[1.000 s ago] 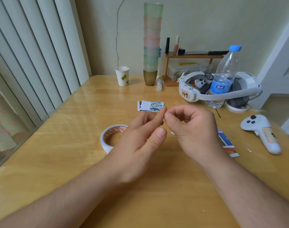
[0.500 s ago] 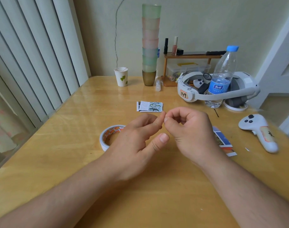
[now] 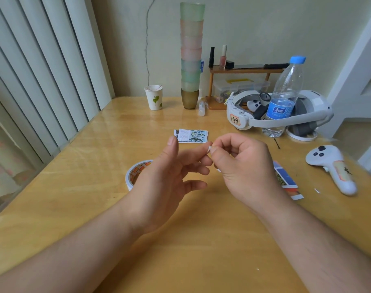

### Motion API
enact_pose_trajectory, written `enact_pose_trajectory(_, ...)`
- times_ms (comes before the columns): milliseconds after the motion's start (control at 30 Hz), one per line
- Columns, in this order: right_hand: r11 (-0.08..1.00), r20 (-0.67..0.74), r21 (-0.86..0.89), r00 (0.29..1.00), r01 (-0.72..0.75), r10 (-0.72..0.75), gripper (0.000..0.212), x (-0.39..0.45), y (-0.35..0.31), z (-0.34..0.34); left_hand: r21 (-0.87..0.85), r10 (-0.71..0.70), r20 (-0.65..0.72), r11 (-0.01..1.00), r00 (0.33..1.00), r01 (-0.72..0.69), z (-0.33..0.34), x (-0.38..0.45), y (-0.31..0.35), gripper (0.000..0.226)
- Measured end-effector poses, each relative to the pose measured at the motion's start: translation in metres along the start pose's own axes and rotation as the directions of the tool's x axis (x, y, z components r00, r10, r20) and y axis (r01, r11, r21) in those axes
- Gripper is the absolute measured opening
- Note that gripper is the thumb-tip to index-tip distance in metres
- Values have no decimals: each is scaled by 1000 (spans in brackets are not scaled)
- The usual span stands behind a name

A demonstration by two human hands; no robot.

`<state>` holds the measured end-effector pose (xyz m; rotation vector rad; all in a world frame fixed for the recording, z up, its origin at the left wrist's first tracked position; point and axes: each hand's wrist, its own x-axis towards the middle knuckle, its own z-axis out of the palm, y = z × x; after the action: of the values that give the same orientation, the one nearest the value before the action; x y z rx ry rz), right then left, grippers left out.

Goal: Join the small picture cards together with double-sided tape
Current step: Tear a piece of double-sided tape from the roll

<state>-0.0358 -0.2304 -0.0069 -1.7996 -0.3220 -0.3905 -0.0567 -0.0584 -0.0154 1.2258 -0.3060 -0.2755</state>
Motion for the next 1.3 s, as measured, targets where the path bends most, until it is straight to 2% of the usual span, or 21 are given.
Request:
enact_pose_trajectory(100,1000,1,29,1000,4,-4,20,-1,-3,0,-132,-48,30,990,998,51,0,0,3,81)
enact_pose_trajectory(233,998,2,55,1000,9,-9,25,-2,-4,1,-223,-103,29,969,994,107,2,1,6,85)
enact_pose_trajectory(533,996,-1,87,1000,-2,2,17,0,3,2,-366,-165,40,915,986,168,1,3,6,92)
enact_pose_trajectory(633,993,3,121,1000,-17,17,13,-1,2,2,-363,-154,34,919,987,156,0,4,6,91)
enact_pose_trajectory(767,979,-1,187,997,-77,78,19,-2,-3,3,-220,-64,-29,974,998,56,0,4,3,86)
enact_pose_trajectory(833,967,5,220,991,-131,134,15,-1,-6,3,-70,30,-73,997,997,-35,-1,4,0,82)
enact_pose_trajectory(900,951,7,250,982,-183,188,21,0,-8,2,105,132,-94,987,987,-122,-3,2,-5,76)
enact_pose_trajectory(1000,928,26,285,970,-239,241,28,1,-10,0,426,285,-25,870,958,-247,-6,-2,-10,72)
enact_pose_trajectory(1067,921,44,292,966,-256,254,27,1,-11,-1,560,340,38,772,940,-302,-6,-3,-12,74)
enact_pose_trajectory(1133,915,59,294,961,-275,269,25,1,-10,-2,604,370,55,728,927,-326,-6,-3,-14,76)
enact_pose_trajectory(1300,906,87,302,955,-296,283,29,1,-10,-2,539,349,-24,794,937,-282,-7,2,-16,74)
